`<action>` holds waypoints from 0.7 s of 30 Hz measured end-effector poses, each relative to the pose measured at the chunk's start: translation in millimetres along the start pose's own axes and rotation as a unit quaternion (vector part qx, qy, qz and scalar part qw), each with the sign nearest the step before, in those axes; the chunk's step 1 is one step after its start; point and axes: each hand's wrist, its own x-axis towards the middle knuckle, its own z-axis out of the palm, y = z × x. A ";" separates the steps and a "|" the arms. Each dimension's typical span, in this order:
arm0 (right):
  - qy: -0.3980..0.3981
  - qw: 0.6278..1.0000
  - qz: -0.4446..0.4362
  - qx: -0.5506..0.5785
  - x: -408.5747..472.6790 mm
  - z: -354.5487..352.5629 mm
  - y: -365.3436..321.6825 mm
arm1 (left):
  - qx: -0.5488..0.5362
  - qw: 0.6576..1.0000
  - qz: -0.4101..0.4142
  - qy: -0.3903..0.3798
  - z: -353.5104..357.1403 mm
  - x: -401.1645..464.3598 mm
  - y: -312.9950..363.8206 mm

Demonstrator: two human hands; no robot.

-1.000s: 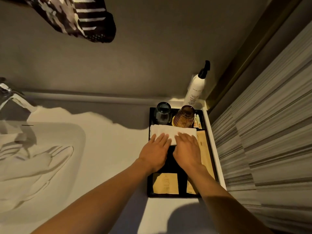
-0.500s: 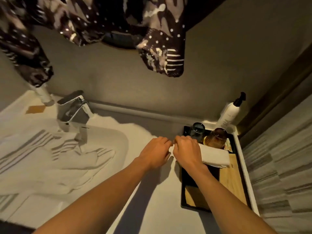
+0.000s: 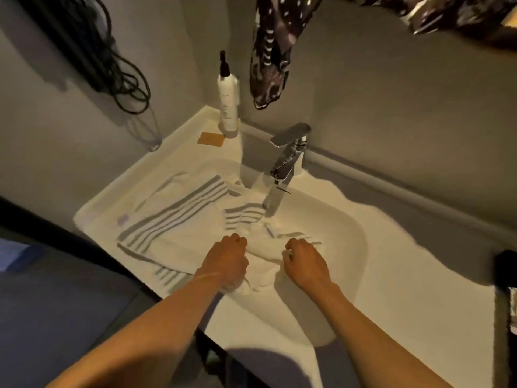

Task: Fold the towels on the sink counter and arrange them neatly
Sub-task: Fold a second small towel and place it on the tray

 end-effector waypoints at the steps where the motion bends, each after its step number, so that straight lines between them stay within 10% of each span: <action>1: -0.006 1.000 0.003 -0.004 9.6 12.3 -4.3 | -0.007 1.000 -0.004 -0.002 4.4 7.3 -12.5; 10: 0.002 0.988 0.028 -0.152 77.9 69.6 -33.4 | 0.016 0.997 0.022 -0.075 35.8 63.9 -49.5; 14: -0.010 0.984 -0.007 -0.177 57.2 39.7 -28.5 | 0.025 0.989 0.144 0.026 8.6 65.2 -46.5; 18: -0.142 0.989 0.010 0.026 38.2 -23.5 -21.2 | -0.065 0.967 0.237 -0.059 -46.6 46.6 -31.9; 21: -0.088 0.992 0.000 0.092 16.1 -86.8 -16.0 | -0.131 0.962 0.231 -0.056 -86.2 42.2 -0.6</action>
